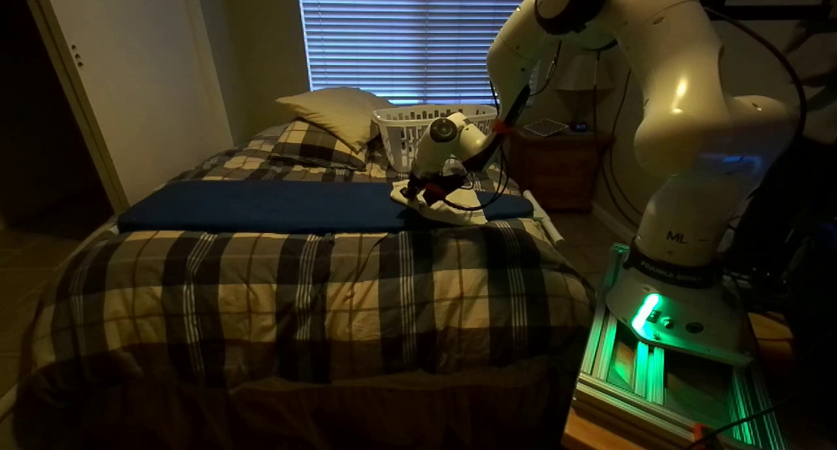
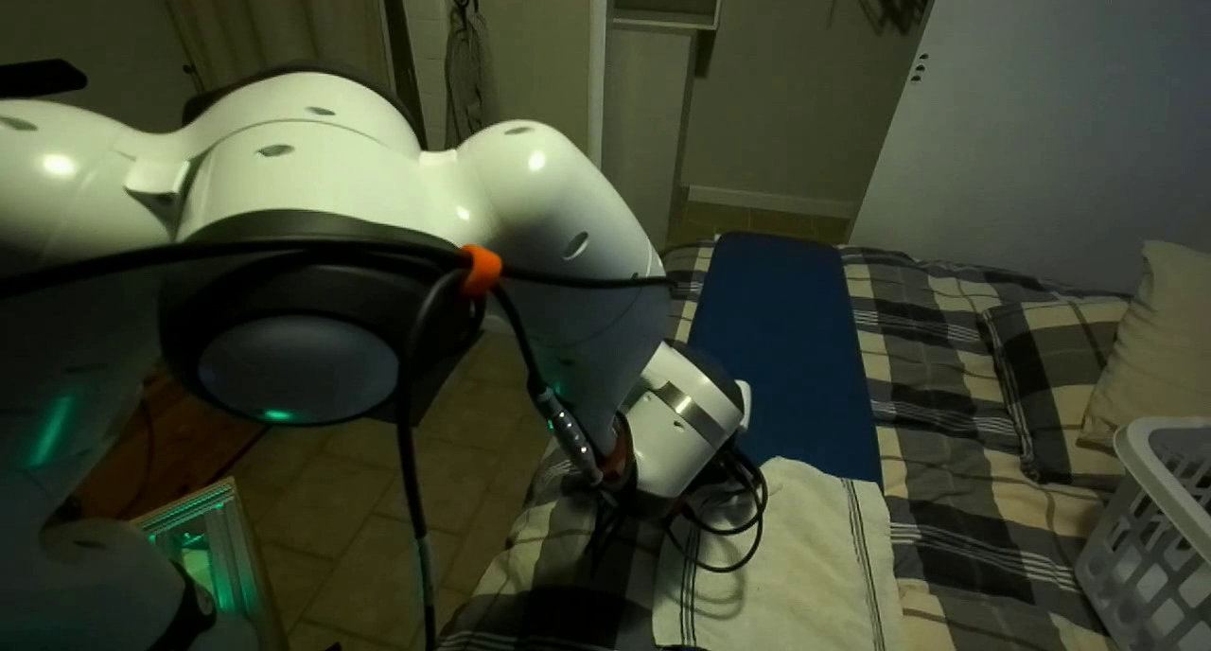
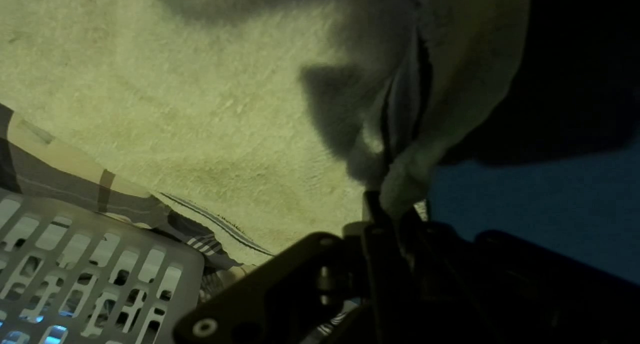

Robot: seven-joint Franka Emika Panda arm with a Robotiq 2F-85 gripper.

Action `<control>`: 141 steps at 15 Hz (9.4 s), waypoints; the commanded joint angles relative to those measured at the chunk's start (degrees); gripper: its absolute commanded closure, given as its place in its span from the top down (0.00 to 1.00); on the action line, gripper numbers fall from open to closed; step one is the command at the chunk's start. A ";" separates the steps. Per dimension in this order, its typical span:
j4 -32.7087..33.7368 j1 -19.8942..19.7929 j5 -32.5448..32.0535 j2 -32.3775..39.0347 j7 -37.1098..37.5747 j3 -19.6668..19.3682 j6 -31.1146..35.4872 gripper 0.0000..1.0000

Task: Fold the white cloth

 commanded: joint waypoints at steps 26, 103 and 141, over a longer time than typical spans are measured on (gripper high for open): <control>0.00 0.00 0.00 0.00 0.00 0.00 0.00 0.07; 16.61 14.60 39.99 7.78 -49.61 -33.98 -5.02 1.00; 28.52 18.91 103.07 17.52 -84.83 -26.89 13.69 1.00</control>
